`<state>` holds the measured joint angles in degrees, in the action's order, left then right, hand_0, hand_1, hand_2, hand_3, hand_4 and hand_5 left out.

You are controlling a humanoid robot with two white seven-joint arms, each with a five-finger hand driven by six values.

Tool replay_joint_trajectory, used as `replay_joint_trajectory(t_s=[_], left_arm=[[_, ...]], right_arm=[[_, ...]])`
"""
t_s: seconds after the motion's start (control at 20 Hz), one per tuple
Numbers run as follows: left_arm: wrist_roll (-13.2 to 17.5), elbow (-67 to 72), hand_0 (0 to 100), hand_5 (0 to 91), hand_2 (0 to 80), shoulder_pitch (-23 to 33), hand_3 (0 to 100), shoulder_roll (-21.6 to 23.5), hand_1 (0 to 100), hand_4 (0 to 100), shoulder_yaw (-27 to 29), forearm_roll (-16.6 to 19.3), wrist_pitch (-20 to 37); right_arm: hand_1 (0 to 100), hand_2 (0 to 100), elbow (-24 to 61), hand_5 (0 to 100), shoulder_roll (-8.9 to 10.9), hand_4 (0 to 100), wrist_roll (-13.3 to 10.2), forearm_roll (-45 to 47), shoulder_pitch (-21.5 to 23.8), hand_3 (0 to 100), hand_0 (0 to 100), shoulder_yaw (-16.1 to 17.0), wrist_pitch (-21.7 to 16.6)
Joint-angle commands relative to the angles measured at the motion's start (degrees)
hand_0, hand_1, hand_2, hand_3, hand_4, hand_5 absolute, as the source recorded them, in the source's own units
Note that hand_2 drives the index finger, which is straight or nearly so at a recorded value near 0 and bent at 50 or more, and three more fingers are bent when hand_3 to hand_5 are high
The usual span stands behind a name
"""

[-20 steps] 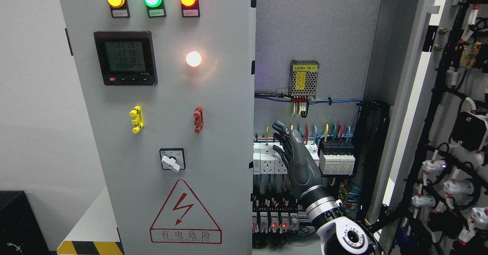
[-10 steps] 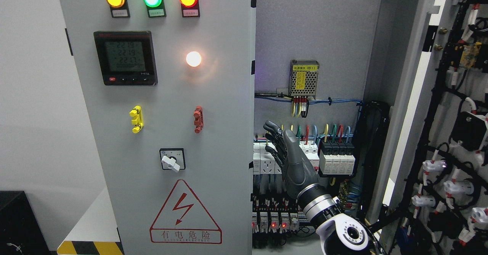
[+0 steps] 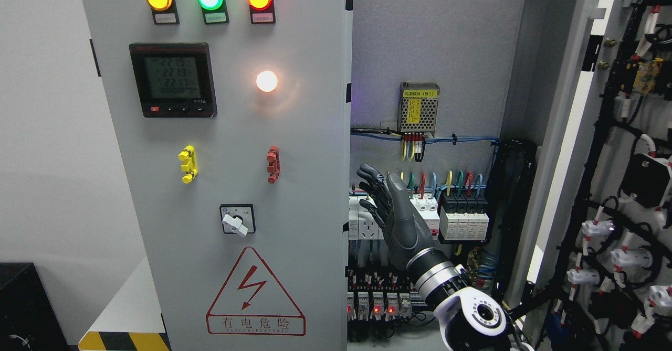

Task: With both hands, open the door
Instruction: 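Curl the right hand's fingers behind the indicator-light door's edge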

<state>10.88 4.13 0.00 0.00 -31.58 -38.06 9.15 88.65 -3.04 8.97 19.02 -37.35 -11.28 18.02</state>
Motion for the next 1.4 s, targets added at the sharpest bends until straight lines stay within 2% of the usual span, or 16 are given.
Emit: replay_joint_trajectory(t_s=[0.0,0.15,0.2,0.65,0.8,1.1,1.25,1.35], left_arm=[[-0.1,0.0,0,0.0,0.0,-0.9,0,-0.2,0,0,-0.1,0.0,0.0],[-0.1,-0.1,0,0.0,0.0,-0.9,0,-0.2,0,0,-0.1,0.0,0.0],[-0.1,-0.1,0,0.0,0.0,-1.0,0,-0.2,0,0,-0.1,0.0,0.0],[-0.1,0.0,0,0.0,0.0,-1.0,0,-0.2,0,0,-0.1,0.0,0.0],[-0.1,0.0,0,0.0,0.0,-1.0,0,-0.2,0,0,-0.1,0.0,0.0],[0.0,0.0,0,0.0,0.0,-1.0,0,-0.3,0,0,-0.1,0.0,0.0],[-0.1,0.0,0,0.0,0.0,-1.0,0,-0.3,0,0,-0.1,0.0,0.0],[0.0,0.0,0,0.0,0.0,-1.0,0,-0.3,0,0,-0.1,0.0,0.0]], right_arm=[[0,0,-0.5,0,0.14,0,0.2,1.5,-1.1,0,0,0.2,0.5],[0,0,-0.6,0,0.14,0,3.1,1.5,-1.2,0,0,0.3,0.6],[0,0,-0.8,0,0.14,0,3.4,1.5,-1.3,0,0,0.3,0.7],[0,0,-4.2,0,0.40,0,3.8,1.6,-2.8,0,0,0.7,0.7],[0,0,-4.7,0,0.66,0,5.1,1.6,-3.0,0,0,0.6,0.8],[0,0,-6.0,0,0.75,0,5.4,1.7,-4.0,0,0,1.9,0.8],[0,0,-6.1,0,0.84,0,8.5,1.7,-4.1,0,0,2.0,0.9],[0,0,-6.5,0,0.84,0,9.3,1.7,-4.1,0,0,2.8,0.9]])
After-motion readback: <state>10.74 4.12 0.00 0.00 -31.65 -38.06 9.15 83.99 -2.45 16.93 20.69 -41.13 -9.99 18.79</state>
